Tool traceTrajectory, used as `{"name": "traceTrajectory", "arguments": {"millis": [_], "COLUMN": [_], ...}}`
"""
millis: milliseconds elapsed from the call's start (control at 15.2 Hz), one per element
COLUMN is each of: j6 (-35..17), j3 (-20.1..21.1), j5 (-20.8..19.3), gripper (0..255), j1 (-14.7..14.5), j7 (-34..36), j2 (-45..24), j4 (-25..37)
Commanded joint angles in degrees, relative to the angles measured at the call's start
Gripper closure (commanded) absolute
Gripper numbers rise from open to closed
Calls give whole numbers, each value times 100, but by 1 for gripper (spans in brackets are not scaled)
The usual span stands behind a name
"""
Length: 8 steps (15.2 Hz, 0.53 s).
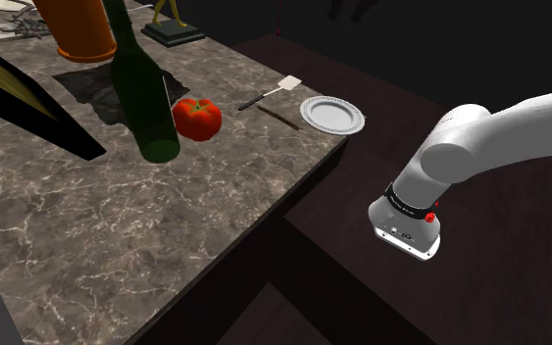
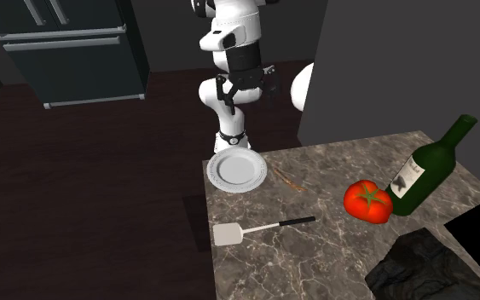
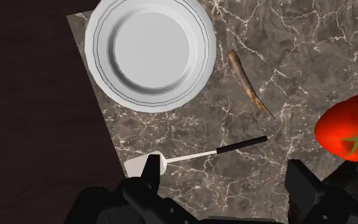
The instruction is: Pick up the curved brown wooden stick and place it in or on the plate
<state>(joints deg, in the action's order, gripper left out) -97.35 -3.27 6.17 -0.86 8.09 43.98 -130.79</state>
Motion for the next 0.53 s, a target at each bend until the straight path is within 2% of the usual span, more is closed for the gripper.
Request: {"name": "traceTrajectory", "arguments": {"millis": [0, 462], "j6": [0, -1137], "j3": [0, 185], "j5": [0, 49], "gripper": [0, 0], "j1": [0, -459], "j7": [0, -731], "j2": [0, -381], "j4": [0, -886]}}
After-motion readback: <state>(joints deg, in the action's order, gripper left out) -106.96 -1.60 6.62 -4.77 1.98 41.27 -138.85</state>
